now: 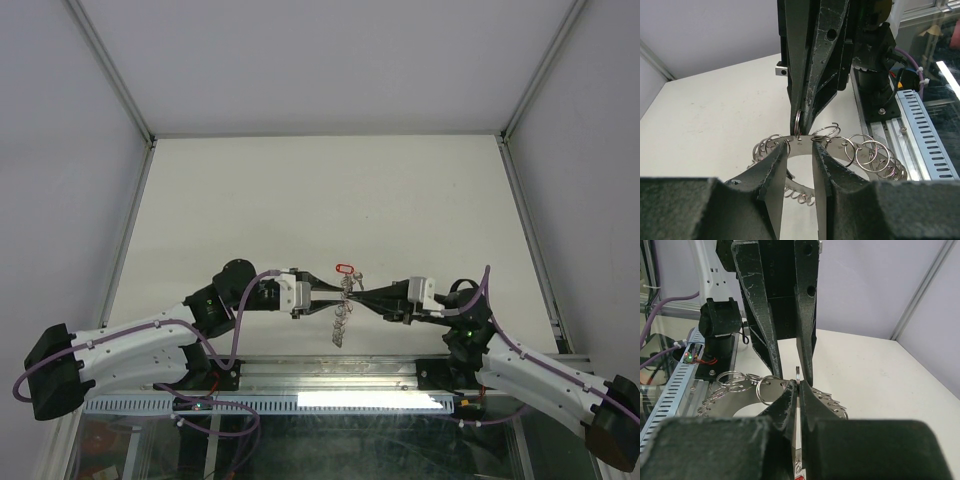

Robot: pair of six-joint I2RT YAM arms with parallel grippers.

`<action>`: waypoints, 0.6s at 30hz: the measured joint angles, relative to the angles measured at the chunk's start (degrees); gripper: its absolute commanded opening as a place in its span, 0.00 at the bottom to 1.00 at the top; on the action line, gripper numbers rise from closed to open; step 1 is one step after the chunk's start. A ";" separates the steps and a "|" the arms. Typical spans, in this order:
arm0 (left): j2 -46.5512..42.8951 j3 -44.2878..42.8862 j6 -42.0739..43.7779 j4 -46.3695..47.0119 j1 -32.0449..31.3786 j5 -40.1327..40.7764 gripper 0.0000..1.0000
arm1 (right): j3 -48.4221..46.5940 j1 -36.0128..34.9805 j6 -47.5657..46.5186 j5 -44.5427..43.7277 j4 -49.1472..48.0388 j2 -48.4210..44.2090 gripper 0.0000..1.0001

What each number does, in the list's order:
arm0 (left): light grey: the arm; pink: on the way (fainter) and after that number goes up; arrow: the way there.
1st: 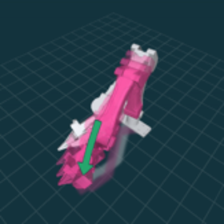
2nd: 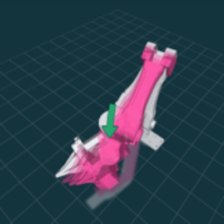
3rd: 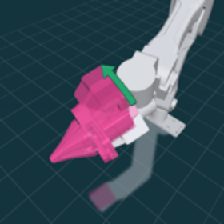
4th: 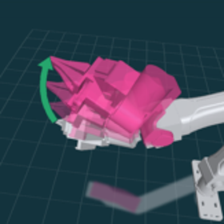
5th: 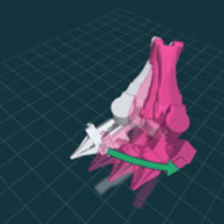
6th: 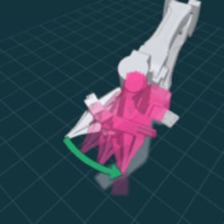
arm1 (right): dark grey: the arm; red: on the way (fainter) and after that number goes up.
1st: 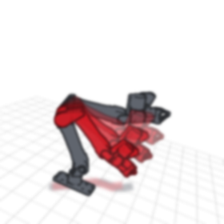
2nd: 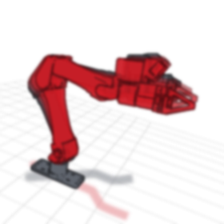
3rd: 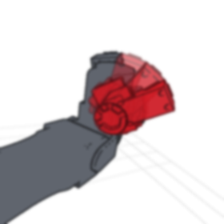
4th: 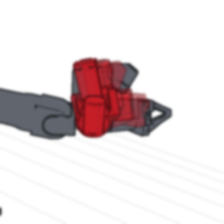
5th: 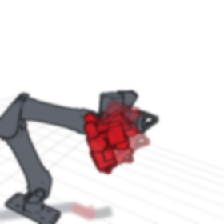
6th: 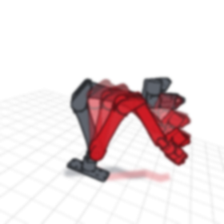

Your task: Put the keys on the keyring

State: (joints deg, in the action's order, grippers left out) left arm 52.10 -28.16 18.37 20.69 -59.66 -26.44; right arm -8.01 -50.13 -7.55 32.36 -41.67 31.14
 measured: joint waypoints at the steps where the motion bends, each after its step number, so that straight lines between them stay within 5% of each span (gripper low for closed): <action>1: 0.15 0.00 0.02 0.02 0.00 -0.24 0.25 | 0.00 0.00 0.00 0.15 0.02 0.00 0.00; 18: 0.11 -0.09 0.22 -0.31 0.00 -1.14 0.23 | 0.00 0.00 -2.25 1.05 5.05 -1.60 0.00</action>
State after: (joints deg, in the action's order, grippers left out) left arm 52.21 -28.25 18.59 20.38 -59.66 -27.57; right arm -8.01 -50.13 -9.80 33.41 -36.62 29.54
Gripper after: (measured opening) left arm 0.230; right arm 0.009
